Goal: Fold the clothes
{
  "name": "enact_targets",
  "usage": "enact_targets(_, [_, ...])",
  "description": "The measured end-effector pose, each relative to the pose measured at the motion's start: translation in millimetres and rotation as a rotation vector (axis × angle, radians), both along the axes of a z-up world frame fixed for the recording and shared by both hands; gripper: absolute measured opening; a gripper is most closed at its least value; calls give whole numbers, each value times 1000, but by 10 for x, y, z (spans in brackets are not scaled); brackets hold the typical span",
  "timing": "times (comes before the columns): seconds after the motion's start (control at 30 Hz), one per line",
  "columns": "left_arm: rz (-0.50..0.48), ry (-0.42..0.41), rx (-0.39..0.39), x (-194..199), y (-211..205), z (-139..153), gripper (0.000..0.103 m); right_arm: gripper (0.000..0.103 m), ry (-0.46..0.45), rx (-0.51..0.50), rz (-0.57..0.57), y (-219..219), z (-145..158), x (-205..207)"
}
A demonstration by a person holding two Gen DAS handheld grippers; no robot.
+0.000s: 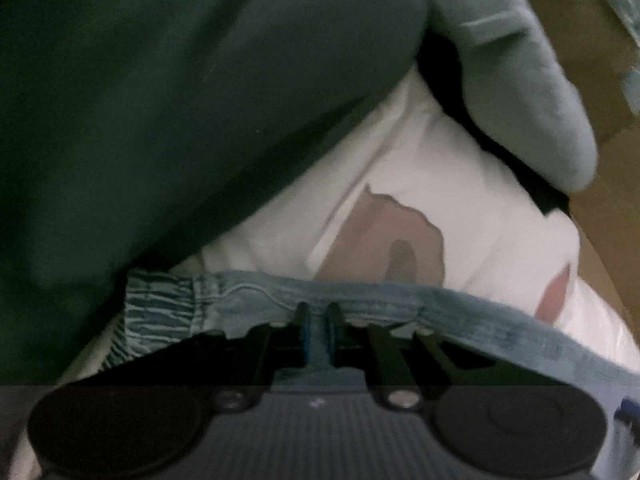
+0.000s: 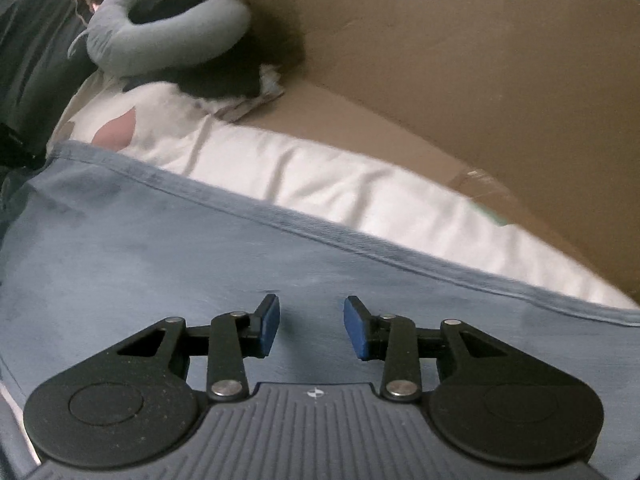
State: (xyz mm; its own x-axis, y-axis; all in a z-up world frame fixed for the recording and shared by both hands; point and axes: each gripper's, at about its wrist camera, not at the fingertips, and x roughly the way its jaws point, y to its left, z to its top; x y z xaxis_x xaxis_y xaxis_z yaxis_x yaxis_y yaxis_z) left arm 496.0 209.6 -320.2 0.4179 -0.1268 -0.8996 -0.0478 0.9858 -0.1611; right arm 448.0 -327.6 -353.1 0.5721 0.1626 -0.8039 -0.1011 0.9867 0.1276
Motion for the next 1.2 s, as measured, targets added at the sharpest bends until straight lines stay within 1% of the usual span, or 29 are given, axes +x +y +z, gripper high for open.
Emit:
enact_targets(0.07, [-29,-1,26,-21,-35,-59,8,43,17,-11,-6,93,-41,62])
enact_targets(0.13, [-18,-12,49,-2,-60,-121,6,43,53,-38,-12,183,-140,123])
enact_targets(0.2, [15,-23,72,53,-85,-179,4,43,30,-84,-13,279,-203,164])
enact_targets(0.23, [26,-32,87,83,-108,-200,1,43,19,-98,-24,317,-224,189])
enact_targets(0.37, [55,-57,141,200,-178,-235,0,43,-17,-129,-83,418,-270,311])
enact_targets(0.5, [71,-57,157,260,-186,-261,0,42,-38,-136,-121,440,-287,414])
enact_targets(0.6, [84,-61,161,222,-167,-220,0,42,-50,-138,-140,453,-300,457])
enact_targets(0.67, [100,-65,156,172,-129,-162,4,42,-51,-134,-162,462,-306,493])
enact_targets(0.8, [125,-96,147,-11,-32,64,6,42,-42,-139,-165,475,-297,554])
enact_targets(0.9, [106,-117,132,-255,-35,233,9,42,-20,-118,-149,426,-264,602])
enact_targets(0.93, [98,-124,126,-340,-40,289,11,42,-10,-111,-145,411,-251,618])
enact_targets(1.0, [74,-125,102,-542,-93,351,13,42,3,-66,-159,345,-194,621])
enact_targets(1.07, [42,-120,90,-723,-128,358,13,42,-11,-10,-195,218,-78,542])
enact_targets(1.13, [11,-116,91,-962,-152,391,14,43,-37,21,-228,85,62,415])
enact_targets(1.2, [3,-106,91,-1132,-122,427,17,43,-53,38,-231,-51,200,281])
